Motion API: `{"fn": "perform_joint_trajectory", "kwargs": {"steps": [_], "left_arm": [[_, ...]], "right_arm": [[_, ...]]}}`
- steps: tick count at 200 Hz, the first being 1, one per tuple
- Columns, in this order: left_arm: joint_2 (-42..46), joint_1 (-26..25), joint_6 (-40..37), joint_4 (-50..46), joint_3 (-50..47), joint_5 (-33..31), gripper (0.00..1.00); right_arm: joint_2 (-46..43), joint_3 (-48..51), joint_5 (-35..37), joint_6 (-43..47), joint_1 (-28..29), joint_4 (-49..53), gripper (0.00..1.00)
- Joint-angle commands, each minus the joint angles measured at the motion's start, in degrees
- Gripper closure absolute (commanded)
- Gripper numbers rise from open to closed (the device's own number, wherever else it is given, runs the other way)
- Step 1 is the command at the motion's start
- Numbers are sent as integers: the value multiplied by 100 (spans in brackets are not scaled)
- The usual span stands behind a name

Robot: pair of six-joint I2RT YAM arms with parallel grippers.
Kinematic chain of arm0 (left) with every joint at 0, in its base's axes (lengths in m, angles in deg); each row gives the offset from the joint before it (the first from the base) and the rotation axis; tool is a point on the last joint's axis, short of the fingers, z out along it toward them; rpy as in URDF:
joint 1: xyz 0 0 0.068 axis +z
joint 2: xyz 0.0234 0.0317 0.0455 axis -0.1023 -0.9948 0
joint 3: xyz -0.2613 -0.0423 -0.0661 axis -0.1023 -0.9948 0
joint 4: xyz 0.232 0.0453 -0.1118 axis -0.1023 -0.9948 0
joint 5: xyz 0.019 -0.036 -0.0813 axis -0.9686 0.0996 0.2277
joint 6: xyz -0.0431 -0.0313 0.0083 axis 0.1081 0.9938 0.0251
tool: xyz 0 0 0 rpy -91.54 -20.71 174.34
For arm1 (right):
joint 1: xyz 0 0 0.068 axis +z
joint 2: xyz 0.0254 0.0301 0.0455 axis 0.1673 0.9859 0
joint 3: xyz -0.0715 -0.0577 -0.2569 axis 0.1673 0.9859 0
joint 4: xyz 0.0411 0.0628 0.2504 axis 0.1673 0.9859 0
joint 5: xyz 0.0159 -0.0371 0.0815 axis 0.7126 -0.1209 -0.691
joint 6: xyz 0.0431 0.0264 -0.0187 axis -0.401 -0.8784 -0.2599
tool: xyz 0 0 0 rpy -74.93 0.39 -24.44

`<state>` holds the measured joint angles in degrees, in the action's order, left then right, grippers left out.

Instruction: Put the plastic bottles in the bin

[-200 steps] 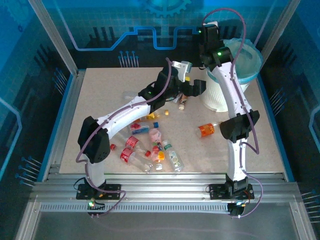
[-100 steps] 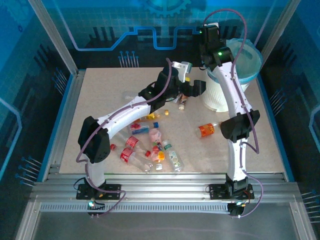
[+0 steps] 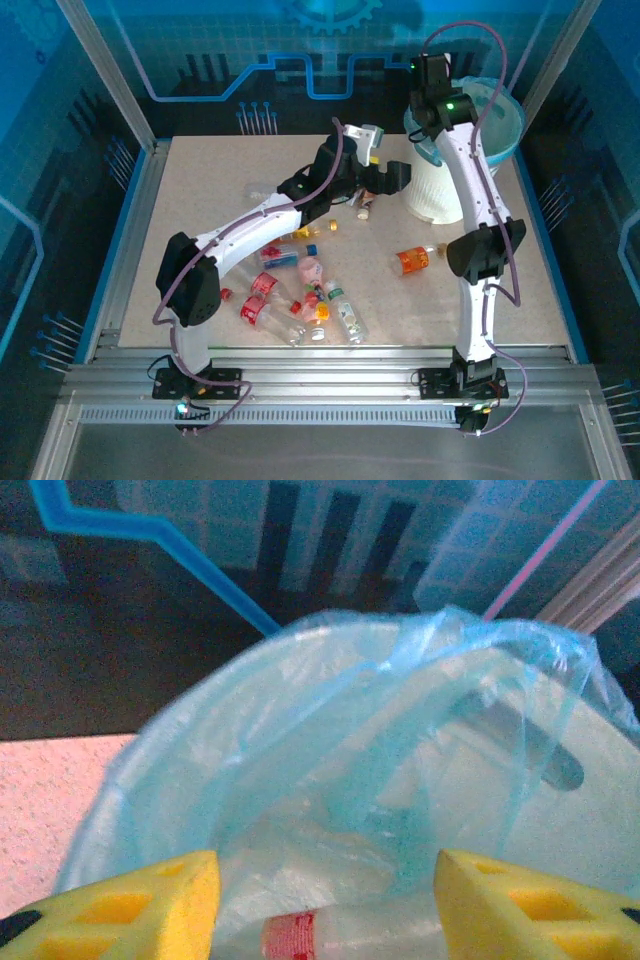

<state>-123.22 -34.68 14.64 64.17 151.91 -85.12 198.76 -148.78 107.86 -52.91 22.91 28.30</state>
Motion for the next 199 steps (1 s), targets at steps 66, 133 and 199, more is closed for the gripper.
{"fn": "perform_joint_trajectory", "kwargs": {"steps": [66,133,199], "left_arm": [[202,13,-100,-436,126,-319,3],[1599,19,-83,-1551,-769,-975,3],[3598,22,817,-3600,-2292,-1925,3]], "right_arm": [[-446,-35,-620,-420,-101,262,39],[-1785,1317,-1130,-894,339,-190,36],[-2902,2857,-1528,-1100,1414,-747,35]]}}
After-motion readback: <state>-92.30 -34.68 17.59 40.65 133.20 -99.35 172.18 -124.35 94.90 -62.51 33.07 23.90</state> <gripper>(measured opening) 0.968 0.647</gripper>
